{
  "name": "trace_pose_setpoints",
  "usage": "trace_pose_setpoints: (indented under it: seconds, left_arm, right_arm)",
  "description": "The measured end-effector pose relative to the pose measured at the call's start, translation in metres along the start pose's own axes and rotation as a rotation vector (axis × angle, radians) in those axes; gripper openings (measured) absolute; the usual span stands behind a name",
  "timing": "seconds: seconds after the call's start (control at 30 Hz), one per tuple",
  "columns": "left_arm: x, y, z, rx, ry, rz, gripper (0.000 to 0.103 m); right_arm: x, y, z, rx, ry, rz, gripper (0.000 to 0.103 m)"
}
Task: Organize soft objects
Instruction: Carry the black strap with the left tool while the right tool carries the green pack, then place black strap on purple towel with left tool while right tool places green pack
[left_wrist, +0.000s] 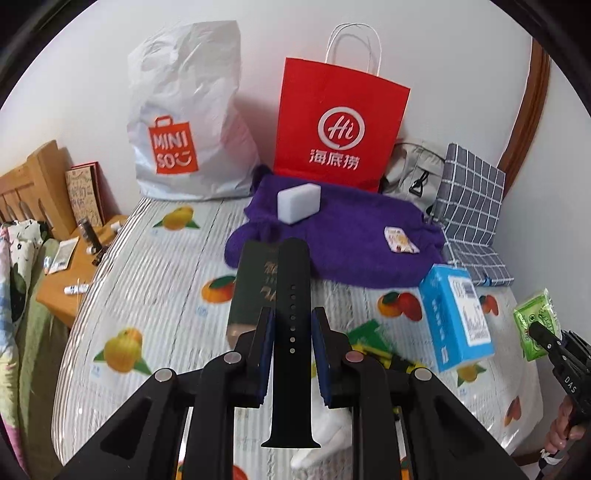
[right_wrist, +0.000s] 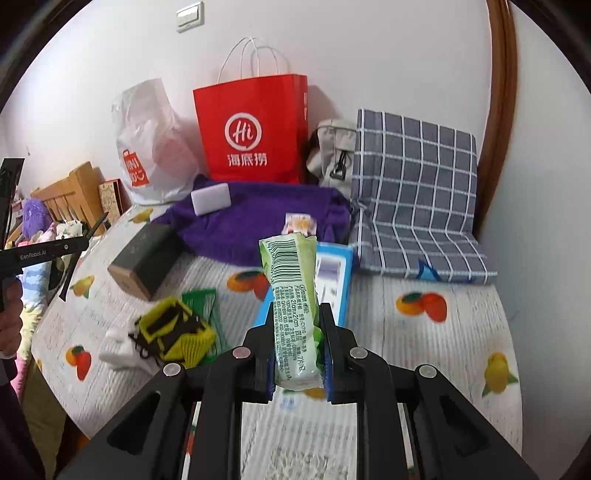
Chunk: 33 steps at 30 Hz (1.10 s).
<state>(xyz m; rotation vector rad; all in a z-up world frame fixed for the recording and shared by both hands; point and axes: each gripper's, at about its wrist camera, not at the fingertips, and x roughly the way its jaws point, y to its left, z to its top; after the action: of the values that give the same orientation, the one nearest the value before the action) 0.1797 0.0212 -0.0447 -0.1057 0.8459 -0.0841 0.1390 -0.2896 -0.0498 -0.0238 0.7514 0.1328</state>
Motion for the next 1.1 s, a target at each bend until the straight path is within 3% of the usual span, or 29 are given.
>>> trace_pose_setpoints:
  seconds: [0.37, 1.1]
  left_arm:
    - [0.026, -0.010, 0.042, 0.009, -0.013, -0.015, 0.020]
    - [0.113, 0.000, 0.111, -0.060, 0.047, -0.063, 0.020]
  right_arm:
    - [0.033, 0.005, 0.048, -0.003, -0.005, 0.013, 0.019]
    - [0.128, 0.008, 0.130, -0.002, 0.025, 0.032, 0.019]
